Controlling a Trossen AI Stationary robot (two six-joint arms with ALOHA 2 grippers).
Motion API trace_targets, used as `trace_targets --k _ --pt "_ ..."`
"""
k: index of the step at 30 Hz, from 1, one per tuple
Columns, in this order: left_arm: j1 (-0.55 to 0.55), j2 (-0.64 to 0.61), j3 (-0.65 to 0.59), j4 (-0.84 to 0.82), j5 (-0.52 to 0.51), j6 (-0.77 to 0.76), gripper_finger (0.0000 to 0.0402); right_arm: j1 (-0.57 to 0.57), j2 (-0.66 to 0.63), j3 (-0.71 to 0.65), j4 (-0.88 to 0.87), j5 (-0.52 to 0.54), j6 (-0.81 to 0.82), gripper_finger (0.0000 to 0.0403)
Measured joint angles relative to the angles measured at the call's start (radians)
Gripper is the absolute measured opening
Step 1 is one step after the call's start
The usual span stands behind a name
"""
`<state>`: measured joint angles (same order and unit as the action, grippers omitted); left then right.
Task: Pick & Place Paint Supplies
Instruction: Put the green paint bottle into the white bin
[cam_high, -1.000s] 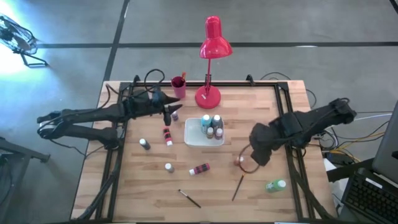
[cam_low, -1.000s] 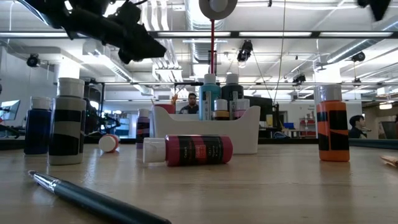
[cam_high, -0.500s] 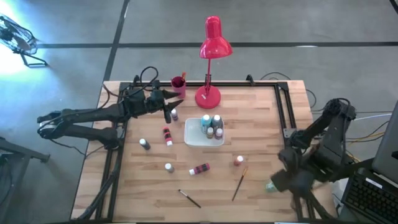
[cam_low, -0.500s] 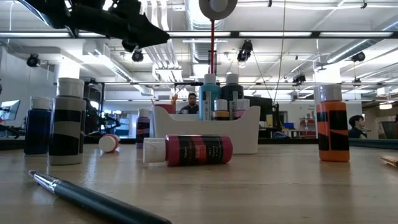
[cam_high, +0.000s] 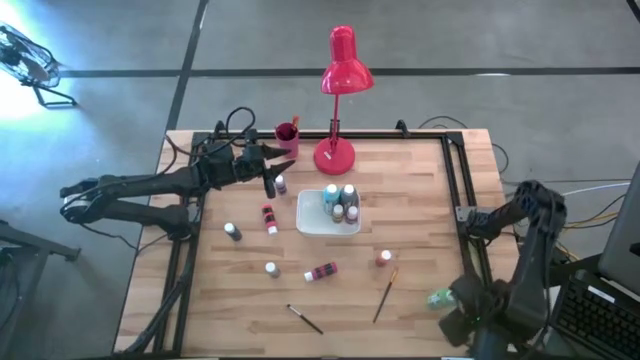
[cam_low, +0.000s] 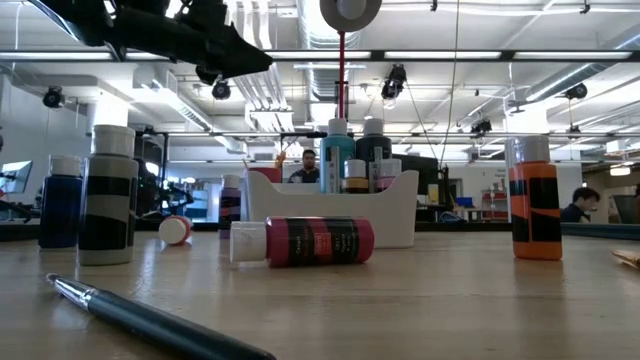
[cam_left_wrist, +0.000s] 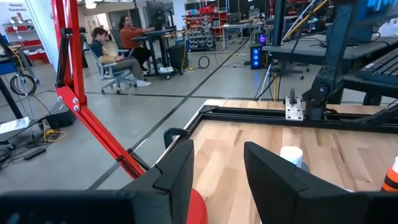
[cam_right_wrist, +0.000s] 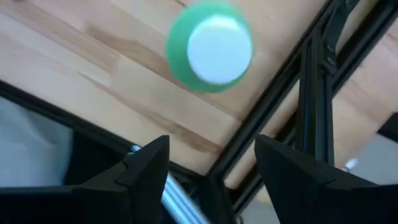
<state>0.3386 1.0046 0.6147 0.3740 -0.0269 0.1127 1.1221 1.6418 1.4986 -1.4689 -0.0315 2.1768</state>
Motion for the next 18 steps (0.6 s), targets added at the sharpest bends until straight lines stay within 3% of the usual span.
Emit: trace_targets --k 6,12,18 --pt "0.000 0.002 0.000 0.000 0.000 0.000 0.0147 0.000 0.095 -0.001 -0.004 -0.051 -0.041 0.0271" --pt "0.000 0.039 0.000 0.004 0.000 0.000 0.0147 0.019 0.152 -0.001 0.036 0.064 0.034 0.0313" --pt "0.002 0.083 0.006 0.041 0.000 0.028 0.0147 0.052 0.193 -0.001 0.014 0.058 0.050 0.0346"
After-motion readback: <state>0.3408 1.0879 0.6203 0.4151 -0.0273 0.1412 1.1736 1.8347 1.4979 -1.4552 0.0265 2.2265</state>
